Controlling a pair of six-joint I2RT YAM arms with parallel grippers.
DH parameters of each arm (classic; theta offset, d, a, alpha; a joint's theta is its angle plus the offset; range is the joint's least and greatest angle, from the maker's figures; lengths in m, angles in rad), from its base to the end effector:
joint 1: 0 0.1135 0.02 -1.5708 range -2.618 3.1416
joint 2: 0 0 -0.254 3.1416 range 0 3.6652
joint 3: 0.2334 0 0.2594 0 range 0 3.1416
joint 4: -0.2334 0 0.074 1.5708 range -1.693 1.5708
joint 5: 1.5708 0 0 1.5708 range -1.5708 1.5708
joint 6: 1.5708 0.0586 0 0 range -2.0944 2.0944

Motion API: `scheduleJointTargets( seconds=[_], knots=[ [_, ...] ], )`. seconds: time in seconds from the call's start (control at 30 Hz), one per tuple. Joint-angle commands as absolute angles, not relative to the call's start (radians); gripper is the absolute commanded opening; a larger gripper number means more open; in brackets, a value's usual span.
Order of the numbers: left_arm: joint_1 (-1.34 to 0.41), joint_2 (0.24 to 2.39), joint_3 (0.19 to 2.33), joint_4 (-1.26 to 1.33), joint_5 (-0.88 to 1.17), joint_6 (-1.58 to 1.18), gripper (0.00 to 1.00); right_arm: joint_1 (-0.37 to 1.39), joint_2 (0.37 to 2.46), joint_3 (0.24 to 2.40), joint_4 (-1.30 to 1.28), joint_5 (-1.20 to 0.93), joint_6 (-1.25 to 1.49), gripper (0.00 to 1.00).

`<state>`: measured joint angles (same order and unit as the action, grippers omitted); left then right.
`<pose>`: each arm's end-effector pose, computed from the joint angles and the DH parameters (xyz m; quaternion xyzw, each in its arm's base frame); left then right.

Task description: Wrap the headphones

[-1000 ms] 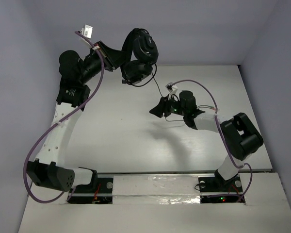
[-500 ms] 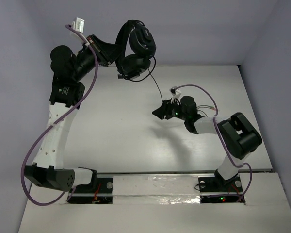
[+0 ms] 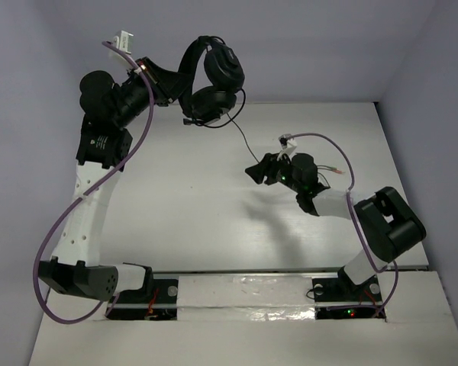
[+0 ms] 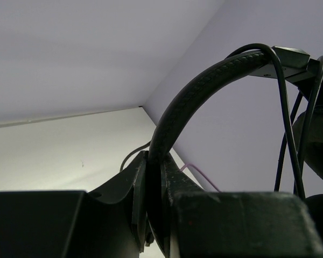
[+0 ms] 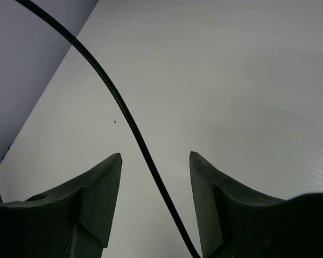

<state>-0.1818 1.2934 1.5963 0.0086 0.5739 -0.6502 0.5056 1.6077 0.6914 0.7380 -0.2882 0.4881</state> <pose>0.2802 -0.0839 0.5281 0.0914 0.6024 -0.4657 0.6417 0.3058 0.1883 0.1805 -0.0987 0.7585 0.3994 0.5054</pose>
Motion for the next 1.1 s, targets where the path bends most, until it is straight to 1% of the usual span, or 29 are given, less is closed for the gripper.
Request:
scheduleJointTargets(
  seconds=[0.0,0.1,0.23,0.27,0.37,0.47,0.53,0.67,0.87,1.07],
  knots=[
    [-0.178,1.233,1.6,0.055,0.565,-0.638,0.0,0.512,1.592,0.722,0.758,-0.235,0.457,0.59],
    [-0.169,1.233,1.608,0.055,0.566,-0.643,0.0,0.512,1.612,0.753,0.71,-0.275,0.445,0.56],
    [-0.169,1.239,1.629,0.049,0.568,-0.643,0.0,0.512,1.649,0.744,0.736,-0.307,0.459,0.53],
    [-0.169,1.238,1.634,0.045,0.565,-0.641,0.0,0.512,1.652,0.742,0.739,-0.304,0.463,0.4],
    [-0.169,1.233,1.638,0.031,0.52,-0.632,0.0,0.512,1.648,0.729,0.745,-0.267,0.488,0.14],
    [-0.169,1.223,1.612,0.025,0.424,-0.612,0.0,0.512,1.643,0.703,0.759,-0.267,0.521,0.03],
    [-0.169,1.215,1.586,0.031,0.344,-0.604,0.0,0.523,1.64,0.7,0.743,-0.268,0.548,0.0],
    [-0.169,1.204,1.499,0.074,0.235,-0.603,0.0,0.56,1.602,0.701,0.661,-0.223,0.56,0.0],
    [-0.169,1.233,1.419,0.113,0.059,-0.586,0.0,0.681,1.491,0.695,0.502,-0.091,0.565,0.0],
    [-0.169,1.302,1.384,0.121,-0.138,-0.532,0.0,0.822,1.387,0.718,0.312,-0.014,0.546,0.0]
  ],
)
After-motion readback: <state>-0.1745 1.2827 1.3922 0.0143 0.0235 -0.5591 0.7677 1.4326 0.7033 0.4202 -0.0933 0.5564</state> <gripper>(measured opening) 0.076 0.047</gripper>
